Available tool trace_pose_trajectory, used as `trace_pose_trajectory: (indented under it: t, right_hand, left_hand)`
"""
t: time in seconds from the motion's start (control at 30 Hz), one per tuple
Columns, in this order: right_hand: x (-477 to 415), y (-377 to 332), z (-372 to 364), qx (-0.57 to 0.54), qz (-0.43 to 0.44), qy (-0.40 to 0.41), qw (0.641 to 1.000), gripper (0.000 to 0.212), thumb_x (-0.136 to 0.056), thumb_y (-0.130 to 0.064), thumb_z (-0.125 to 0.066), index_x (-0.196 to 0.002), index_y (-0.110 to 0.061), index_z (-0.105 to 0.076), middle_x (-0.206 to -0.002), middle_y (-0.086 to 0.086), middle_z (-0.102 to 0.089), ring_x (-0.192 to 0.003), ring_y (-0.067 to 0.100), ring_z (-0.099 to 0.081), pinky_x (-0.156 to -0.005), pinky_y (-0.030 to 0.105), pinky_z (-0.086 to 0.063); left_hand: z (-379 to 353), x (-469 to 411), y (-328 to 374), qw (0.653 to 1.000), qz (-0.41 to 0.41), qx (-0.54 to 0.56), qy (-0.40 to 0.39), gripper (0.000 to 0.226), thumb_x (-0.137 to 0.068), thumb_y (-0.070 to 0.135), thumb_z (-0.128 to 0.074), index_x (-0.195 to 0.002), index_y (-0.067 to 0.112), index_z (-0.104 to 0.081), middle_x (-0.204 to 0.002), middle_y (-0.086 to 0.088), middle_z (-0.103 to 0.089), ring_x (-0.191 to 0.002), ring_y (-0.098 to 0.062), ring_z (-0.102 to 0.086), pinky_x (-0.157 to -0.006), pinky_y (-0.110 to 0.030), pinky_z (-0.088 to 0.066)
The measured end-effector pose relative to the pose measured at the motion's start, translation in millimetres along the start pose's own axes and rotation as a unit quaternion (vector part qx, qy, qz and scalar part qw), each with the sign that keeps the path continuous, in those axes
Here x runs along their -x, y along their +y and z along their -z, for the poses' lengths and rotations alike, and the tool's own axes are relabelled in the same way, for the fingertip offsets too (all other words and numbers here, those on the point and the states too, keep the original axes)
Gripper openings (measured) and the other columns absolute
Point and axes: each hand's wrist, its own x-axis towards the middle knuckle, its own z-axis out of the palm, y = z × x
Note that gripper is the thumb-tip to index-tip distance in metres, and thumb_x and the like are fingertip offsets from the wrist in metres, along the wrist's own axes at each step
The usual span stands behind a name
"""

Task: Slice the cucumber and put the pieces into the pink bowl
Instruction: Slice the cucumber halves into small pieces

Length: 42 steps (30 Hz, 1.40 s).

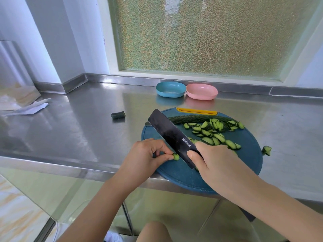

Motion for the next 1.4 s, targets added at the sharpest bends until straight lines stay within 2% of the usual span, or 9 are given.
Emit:
trace_pose_trajectory:
  t: [0.33, 0.5, 0.6, 0.7, 0.93, 1.0, 1.17, 1.3, 1.4]
  right_hand:
    - [-3.0, 0.0, -9.0, -0.029, 0.009, 0.003, 1.000, 0.034, -0.101, -0.042, -0.028, -0.071, -0.027, -0.023, -0.083, -0.005, -0.053, -0.073, 0.017, -0.054, -0.051, 0.021, -0.033]
    - [-6.4, 2.4, -8.1, -0.012, 0.017, 0.004, 1.000, 0.029, -0.101, -0.042, -0.028, -0.077, -0.026, -0.029, -0.087, -0.001, -0.058, -0.072, 0.018, -0.055, -0.050, 0.021, -0.033]
    - [-7.2, 1.8, -10.1, 0.002, 0.020, -0.001, 1.000, 0.027, -0.101, -0.042, -0.027, -0.082, -0.023, -0.034, -0.088, 0.000, -0.059, -0.076, 0.019, -0.058, -0.057, 0.028, -0.042]
    - [-6.4, 0.9, -12.1, 0.002, 0.022, -0.010, 1.000, 0.027, -0.102, -0.041, -0.027, -0.083, -0.022, -0.033, -0.091, 0.001, -0.060, -0.079, 0.021, -0.059, -0.063, 0.031, -0.046]
    - [-8.2, -0.3, -11.3, 0.010, 0.021, -0.023, 0.999, 0.030, -0.102, -0.041, -0.027, -0.076, -0.025, -0.029, -0.082, -0.002, -0.053, -0.074, 0.020, -0.056, -0.058, 0.030, -0.041]
    - [-8.5, -1.7, -9.3, 0.027, 0.027, -0.031, 0.999, 0.028, -0.102, -0.040, -0.027, -0.081, -0.023, -0.031, -0.083, -0.001, -0.054, -0.072, 0.019, -0.054, -0.058, 0.029, -0.041]
    - [-19.4, -6.3, 1.3, 0.066, 0.049, -0.064, 0.995, 0.037, -0.103, -0.038, -0.029, -0.069, -0.023, -0.025, -0.068, -0.006, -0.033, -0.054, 0.008, -0.031, -0.044, 0.023, -0.020]
    - [-25.5, -11.4, 5.2, 0.062, 0.057, -0.078, 0.993, 0.030, -0.103, -0.035, -0.031, -0.081, -0.016, -0.035, -0.068, -0.006, -0.029, -0.059, 0.013, -0.034, -0.045, 0.023, -0.020]
    - [-17.7, -10.6, 5.8, 0.058, 0.038, -0.079, 0.994, 0.038, -0.103, -0.034, -0.032, -0.069, -0.020, -0.027, -0.068, -0.004, -0.031, -0.055, 0.010, -0.030, -0.044, 0.024, -0.017]
  left_hand:
    - [-1.3, 2.8, -1.6, 1.000, -0.013, -0.021, 0.008, 0.010, -0.072, 0.034, -0.070, -0.073, 0.024, -0.070, -0.057, 0.015, -0.046, -0.059, -0.002, -0.045, -0.054, -0.011, -0.036]
    - [-2.1, 2.2, 0.6, 0.998, -0.044, -0.033, 0.027, 0.019, -0.074, 0.039, -0.068, -0.071, 0.020, -0.070, -0.063, 0.027, -0.044, -0.063, 0.004, -0.041, -0.060, -0.004, -0.033]
    - [-3.6, 1.6, -1.4, 0.996, -0.068, -0.048, 0.032, 0.022, -0.078, 0.037, -0.063, -0.070, 0.018, -0.070, -0.070, 0.018, -0.060, -0.070, 0.001, -0.043, -0.068, -0.005, -0.035]
    - [-4.0, 1.9, -4.0, 0.996, -0.069, -0.052, 0.037, 0.020, -0.080, 0.035, -0.063, -0.070, 0.019, -0.069, -0.073, 0.010, -0.064, -0.074, -0.005, -0.047, -0.071, -0.011, -0.038]
    - [-3.7, 2.0, -5.1, 0.997, -0.053, -0.047, 0.031, 0.018, -0.077, 0.037, -0.066, -0.071, 0.020, -0.069, -0.072, 0.013, -0.063, -0.074, -0.001, -0.046, -0.071, -0.006, -0.035]
    - [-2.9, 2.1, -4.2, 0.998, -0.043, -0.039, 0.027, 0.014, -0.074, 0.034, -0.071, -0.071, 0.021, -0.070, -0.072, 0.015, -0.062, -0.075, 0.001, -0.047, -0.071, -0.005, -0.035]
    - [-3.1, 1.6, 0.1, 0.999, -0.038, -0.028, 0.015, 0.006, -0.073, 0.029, -0.073, -0.073, 0.024, -0.069, -0.069, 0.022, -0.057, -0.073, 0.000, -0.046, -0.066, -0.006, -0.035]
    - [-3.8, 3.8, 2.0, 0.999, -0.040, -0.031, 0.008, 0.007, -0.073, 0.026, -0.074, -0.074, 0.025, -0.067, -0.068, 0.027, -0.051, -0.072, -0.001, -0.047, -0.065, -0.008, -0.037]
    - [-2.1, 7.0, 3.4, 0.999, -0.033, -0.036, -0.004, 0.014, -0.073, 0.019, -0.078, -0.077, 0.026, -0.066, -0.067, 0.028, -0.050, -0.074, 0.004, -0.050, -0.066, -0.006, -0.038]
